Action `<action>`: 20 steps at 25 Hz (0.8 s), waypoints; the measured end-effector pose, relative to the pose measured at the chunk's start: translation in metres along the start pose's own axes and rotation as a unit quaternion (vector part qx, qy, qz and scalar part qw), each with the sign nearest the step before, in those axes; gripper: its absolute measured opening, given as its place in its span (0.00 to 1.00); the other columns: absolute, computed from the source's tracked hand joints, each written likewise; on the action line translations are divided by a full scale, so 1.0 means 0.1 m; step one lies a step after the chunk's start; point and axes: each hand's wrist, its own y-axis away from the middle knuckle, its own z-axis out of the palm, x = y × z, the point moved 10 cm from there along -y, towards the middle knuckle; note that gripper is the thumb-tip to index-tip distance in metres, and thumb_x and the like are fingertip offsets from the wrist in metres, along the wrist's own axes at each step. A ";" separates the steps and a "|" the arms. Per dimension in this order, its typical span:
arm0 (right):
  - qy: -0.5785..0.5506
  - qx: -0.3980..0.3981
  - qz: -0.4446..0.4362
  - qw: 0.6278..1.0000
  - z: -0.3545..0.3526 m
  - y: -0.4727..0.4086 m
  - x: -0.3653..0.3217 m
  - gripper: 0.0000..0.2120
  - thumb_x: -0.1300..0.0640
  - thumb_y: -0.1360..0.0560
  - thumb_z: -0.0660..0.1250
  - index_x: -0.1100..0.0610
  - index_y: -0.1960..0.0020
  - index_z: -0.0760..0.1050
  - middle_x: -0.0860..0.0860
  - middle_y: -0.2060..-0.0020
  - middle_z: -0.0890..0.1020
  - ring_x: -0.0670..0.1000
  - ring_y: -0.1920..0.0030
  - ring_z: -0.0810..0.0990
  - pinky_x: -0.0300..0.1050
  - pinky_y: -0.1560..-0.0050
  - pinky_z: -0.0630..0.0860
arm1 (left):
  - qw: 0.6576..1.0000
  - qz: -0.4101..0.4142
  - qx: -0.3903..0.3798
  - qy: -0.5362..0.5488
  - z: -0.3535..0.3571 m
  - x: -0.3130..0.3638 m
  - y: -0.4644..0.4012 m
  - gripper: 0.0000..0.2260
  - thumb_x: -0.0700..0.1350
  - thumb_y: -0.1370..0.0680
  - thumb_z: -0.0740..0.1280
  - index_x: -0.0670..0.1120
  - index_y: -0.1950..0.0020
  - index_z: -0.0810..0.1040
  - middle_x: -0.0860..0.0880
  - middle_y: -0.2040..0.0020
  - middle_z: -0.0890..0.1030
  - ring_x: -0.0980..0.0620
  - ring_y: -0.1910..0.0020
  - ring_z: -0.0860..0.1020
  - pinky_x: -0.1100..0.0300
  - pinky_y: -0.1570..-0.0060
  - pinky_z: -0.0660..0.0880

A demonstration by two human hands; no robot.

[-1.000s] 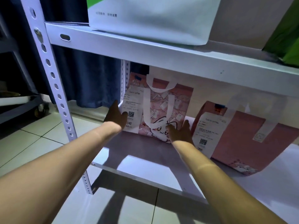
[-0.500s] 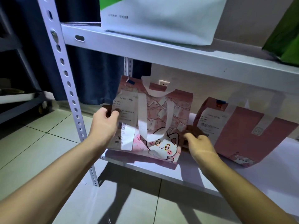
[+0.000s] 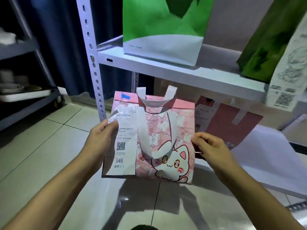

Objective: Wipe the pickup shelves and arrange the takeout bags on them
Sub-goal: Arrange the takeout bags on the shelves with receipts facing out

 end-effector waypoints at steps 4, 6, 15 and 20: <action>0.014 -0.072 0.002 0.997 0.09 0.38 -0.39 0.11 0.57 0.18 0.63 0.57 0.54 0.83 0.53 0.56 0.87 0.52 0.55 0.87 0.39 0.59 0.81 | 1.000 -0.008 -0.007 0.027 -0.27 0.19 0.41 0.10 0.45 0.18 0.62 0.51 0.48 0.84 0.43 0.49 0.86 0.43 0.53 0.85 0.49 0.53 0.80; 0.025 -0.098 -0.007 0.995 0.16 0.48 -0.62 0.12 0.57 0.18 0.63 0.58 0.54 0.82 0.54 0.56 0.87 0.52 0.55 0.86 0.40 0.57 0.81 | 1.000 -0.007 -0.011 0.028 -0.44 0.36 0.52 0.10 0.43 0.19 0.62 0.49 0.49 0.84 0.41 0.49 0.86 0.43 0.55 0.85 0.51 0.57 0.80; -0.005 -0.049 -0.128 0.991 0.22 0.39 -1.99 0.08 0.56 0.20 0.67 0.54 0.54 0.84 0.54 0.58 0.87 0.49 0.60 0.86 0.37 0.64 0.80 | 0.996 0.053 0.000 0.072 -0.78 1.20 0.59 0.10 0.45 0.18 0.62 0.46 0.46 0.83 0.40 0.49 0.86 0.43 0.57 0.85 0.54 0.64 0.82; -0.109 0.159 -0.144 0.971 -0.28 -0.12 -2.62 0.23 0.43 0.27 0.74 0.52 0.37 0.75 0.49 0.43 0.81 0.49 0.43 0.80 0.50 0.40 0.79 | 0.992 0.073 0.027 0.098 -0.90 1.37 0.58 0.09 0.43 0.18 0.62 0.43 0.45 0.82 0.39 0.49 0.86 0.45 0.59 0.85 0.55 0.65 0.83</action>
